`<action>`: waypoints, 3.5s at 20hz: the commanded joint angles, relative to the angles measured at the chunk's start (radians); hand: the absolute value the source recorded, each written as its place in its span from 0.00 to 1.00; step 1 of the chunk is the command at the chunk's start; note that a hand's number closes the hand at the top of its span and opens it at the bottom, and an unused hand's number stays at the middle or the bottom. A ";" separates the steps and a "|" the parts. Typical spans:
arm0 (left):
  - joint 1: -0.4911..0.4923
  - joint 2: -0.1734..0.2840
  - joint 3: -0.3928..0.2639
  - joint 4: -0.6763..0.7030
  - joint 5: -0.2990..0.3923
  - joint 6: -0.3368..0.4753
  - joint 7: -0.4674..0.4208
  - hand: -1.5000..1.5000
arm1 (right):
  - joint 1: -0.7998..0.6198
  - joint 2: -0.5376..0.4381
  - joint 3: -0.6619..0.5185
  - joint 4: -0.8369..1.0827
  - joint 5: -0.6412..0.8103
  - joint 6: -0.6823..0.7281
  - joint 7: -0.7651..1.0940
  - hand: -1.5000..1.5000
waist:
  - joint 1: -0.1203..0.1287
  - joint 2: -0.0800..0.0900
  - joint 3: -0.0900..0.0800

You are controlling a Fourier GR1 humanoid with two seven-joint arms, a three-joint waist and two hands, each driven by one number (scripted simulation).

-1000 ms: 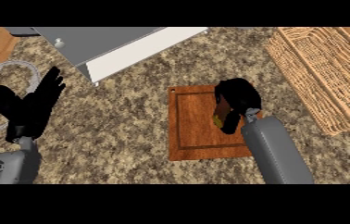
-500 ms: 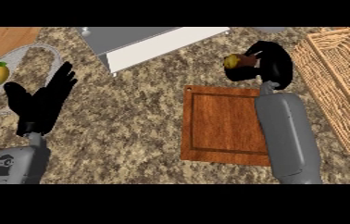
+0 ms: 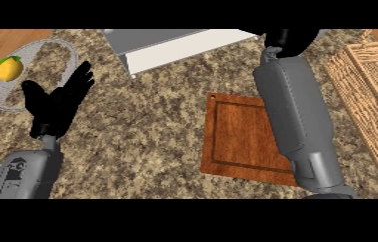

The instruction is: Pick the sweet potato from the cutting board and place it in the basket

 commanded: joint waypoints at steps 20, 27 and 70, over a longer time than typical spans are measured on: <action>-0.018 0.003 0.024 0.036 -0.010 0.011 0.001 0.50 | -0.456 -0.259 -0.204 0.532 0.470 -0.053 0.378 1.00 | -0.043 -0.005 0.000; 0.040 0.005 0.035 0.056 -0.020 0.008 -0.061 0.50 | -0.420 -0.344 -0.265 0.567 0.508 -0.059 0.387 1.00 | -0.052 -0.009 0.001; 0.087 0.025 0.106 0.044 -0.015 0.008 -0.038 0.50 | 0.034 -0.308 -0.506 0.012 0.324 -0.566 0.201 0.00 | -0.155 -0.051 0.000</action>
